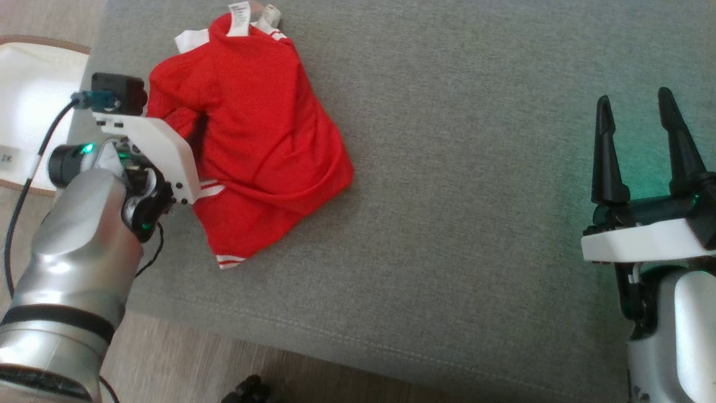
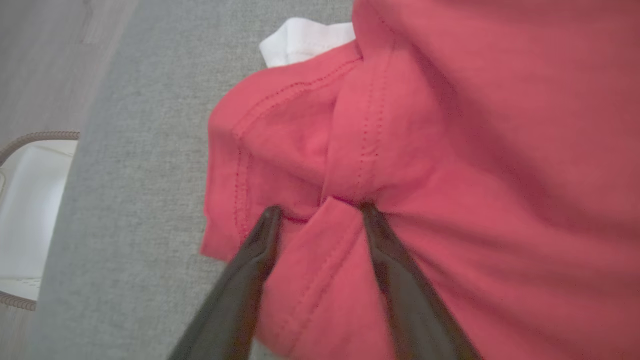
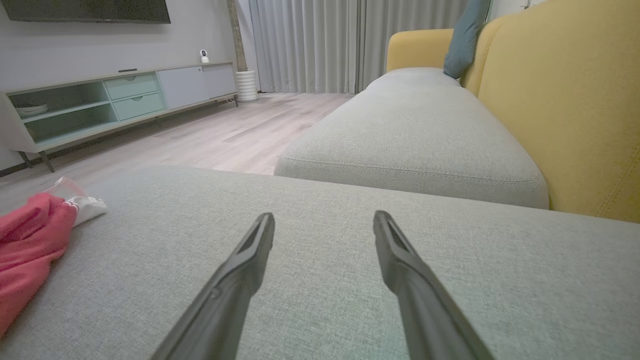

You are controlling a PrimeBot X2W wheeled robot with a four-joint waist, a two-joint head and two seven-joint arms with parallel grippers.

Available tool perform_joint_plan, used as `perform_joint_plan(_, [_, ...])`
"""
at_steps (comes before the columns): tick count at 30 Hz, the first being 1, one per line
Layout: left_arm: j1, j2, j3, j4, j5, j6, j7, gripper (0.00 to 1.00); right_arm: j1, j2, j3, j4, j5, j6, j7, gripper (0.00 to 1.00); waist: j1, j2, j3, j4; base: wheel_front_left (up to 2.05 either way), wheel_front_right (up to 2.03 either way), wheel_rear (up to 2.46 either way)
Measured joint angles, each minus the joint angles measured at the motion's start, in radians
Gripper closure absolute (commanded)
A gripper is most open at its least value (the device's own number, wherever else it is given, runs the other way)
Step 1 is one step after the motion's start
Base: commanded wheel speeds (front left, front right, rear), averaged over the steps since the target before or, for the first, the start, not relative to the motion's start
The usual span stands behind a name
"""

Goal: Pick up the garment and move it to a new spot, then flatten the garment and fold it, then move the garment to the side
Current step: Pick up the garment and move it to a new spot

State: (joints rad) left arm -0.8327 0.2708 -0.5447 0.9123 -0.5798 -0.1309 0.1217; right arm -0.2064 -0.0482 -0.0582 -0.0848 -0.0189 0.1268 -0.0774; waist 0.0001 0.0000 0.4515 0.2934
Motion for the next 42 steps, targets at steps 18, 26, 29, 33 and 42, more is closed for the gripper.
perform_joint_plan(18, [-0.033, 0.006, 0.063, -0.11, -0.047, 0.003, -0.37, 1.0, 0.018, 0.0, 0.039, 0.108, 0.093, 0.0, -0.082, 0.0, -0.0002, 0.0, -0.151, -0.083, 0.0, 0.0, 0.0])
perform_joint_plan(26, [0.017, -0.058, 0.082, -0.371, -0.029, 0.051, -0.371, 1.0, 0.027, 0.0, 0.05, 0.143, 0.129, 0.0, -0.117, 0.0, -0.0002, 0.0, -0.213, -0.143, 0.0, 0.0, 0.0])
perform_joint_plan(29, [0.052, -0.097, 0.068, -0.438, -0.019, 0.078, -0.371, 1.0, 0.037, 0.0, 0.052, 0.16, 0.135, 0.0, -0.125, 0.0, -0.0002, 0.0, -0.228, -0.167, 0.0, 0.0, 0.0])
perform_joint_plan(33, [0.049, -0.152, 0.06, -0.523, -0.018, 0.107, -0.371, 1.0, 0.036, 0.001, 0.058, 0.164, 0.147, 0.0, -0.134, 0.0, -0.0002, 0.0001, -0.241, -0.2, 0.0, 0.0, 0.0])
perform_joint_plan(42, [0.041, -0.207, 0.0, -0.613, 0.014, 0.168, -0.374, 1.0, 0.032, 0.001, 0.057, 0.168, 0.169, 0.0, -0.153, 0.0, -0.0001, 0.0, -0.21, -0.261, 0.0, 0.0, 0.0])
